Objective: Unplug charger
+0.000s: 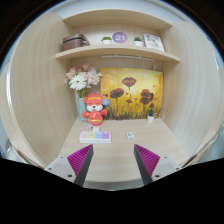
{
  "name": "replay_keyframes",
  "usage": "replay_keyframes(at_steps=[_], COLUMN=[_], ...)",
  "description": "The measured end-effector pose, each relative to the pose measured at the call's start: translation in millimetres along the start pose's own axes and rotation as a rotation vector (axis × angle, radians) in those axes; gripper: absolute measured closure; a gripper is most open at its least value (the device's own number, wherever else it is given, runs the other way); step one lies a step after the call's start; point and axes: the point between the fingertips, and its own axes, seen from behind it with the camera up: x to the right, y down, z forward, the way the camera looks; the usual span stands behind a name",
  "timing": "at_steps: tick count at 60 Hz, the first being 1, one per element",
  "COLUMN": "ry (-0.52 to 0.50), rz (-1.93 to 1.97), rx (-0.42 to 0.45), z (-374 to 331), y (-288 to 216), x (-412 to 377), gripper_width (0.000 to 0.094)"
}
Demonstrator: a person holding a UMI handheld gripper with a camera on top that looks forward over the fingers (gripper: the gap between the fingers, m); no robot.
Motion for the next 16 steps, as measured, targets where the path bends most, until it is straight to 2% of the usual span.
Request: replay_keyframes(at_steps=[16], ry=[0.006], rz=[0.001], rx=[-0.024], z=[-8.2], y=[14.6], x=[4.9], gripper_width=[0.012])
